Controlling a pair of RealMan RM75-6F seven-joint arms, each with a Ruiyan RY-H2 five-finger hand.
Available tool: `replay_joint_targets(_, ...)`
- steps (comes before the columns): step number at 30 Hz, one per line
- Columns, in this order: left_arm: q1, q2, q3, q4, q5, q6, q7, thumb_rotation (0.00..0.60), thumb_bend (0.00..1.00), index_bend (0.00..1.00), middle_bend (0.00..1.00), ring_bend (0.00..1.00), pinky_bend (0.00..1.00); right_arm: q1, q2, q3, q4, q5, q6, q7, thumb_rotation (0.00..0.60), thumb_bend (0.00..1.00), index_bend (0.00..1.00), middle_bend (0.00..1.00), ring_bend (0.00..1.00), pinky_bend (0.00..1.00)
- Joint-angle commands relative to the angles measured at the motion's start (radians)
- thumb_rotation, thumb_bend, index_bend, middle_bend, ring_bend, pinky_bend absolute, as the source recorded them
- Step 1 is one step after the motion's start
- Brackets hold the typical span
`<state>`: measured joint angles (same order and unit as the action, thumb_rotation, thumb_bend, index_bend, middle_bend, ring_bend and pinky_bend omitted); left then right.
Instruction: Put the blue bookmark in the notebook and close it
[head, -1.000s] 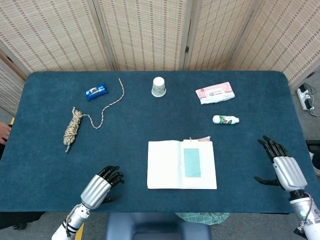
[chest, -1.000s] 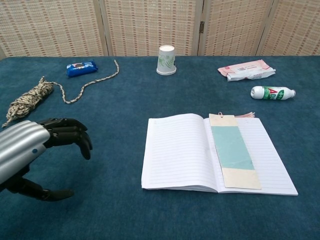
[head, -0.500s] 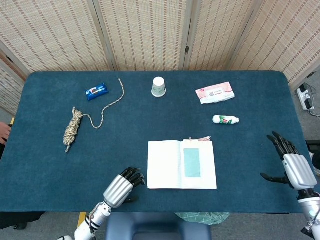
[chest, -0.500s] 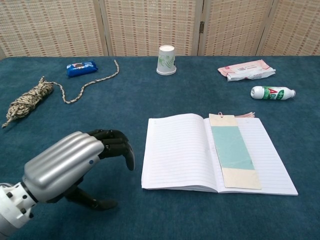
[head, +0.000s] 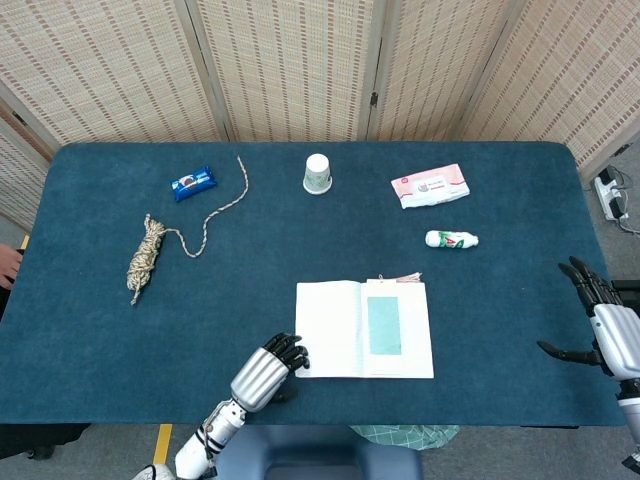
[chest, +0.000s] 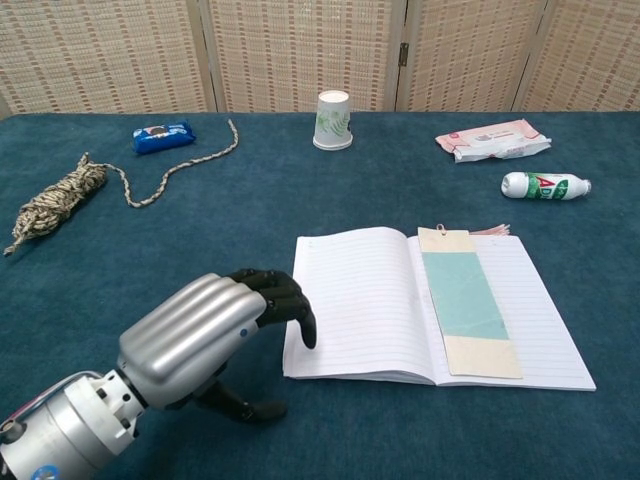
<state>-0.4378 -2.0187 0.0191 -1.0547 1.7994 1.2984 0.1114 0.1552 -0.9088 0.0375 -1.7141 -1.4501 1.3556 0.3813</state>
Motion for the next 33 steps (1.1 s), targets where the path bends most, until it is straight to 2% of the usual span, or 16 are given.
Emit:
replay_joint_targets(1, -0.013, -0.029, -0.009, 0.039, -0.014, 0.003, -0.009, 0.600, 0.21, 0.46, 0.38, 0.23, 0.25, 0.000, 0.003, 0.002, 0.003, 0.001, -0.006, 0.007, 0.600, 0.00, 0.00, 0.00, 0.00, 0.07)
replay_joint_targets(11, -0.042, -0.083, -0.012, 0.109, -0.025, 0.020, -0.040, 0.600, 0.27, 0.46, 0.38, 0.23, 0.25, -0.010, 0.015, 0.013, 0.008, 0.003, -0.001, 0.034, 0.600, 0.00, 0.00, 0.00, 0.00, 0.07)
replay_joint_targets(24, -0.066, -0.150, -0.019, 0.200, -0.059, 0.025, -0.090, 0.600, 0.28, 0.47, 0.39, 0.24, 0.25, -0.022, 0.025, 0.023, 0.014, 0.003, 0.005, 0.057, 0.600, 0.00, 0.00, 0.00, 0.00, 0.07)
replay_joint_targets(33, -0.081, -0.198, -0.044, 0.299, -0.068, 0.092, -0.140, 0.600, 0.28, 0.47, 0.39, 0.24, 0.25, -0.021, 0.023, 0.026, 0.020, 0.005, -0.010, 0.061, 0.600, 0.00, 0.00, 0.00, 0.00, 0.07)
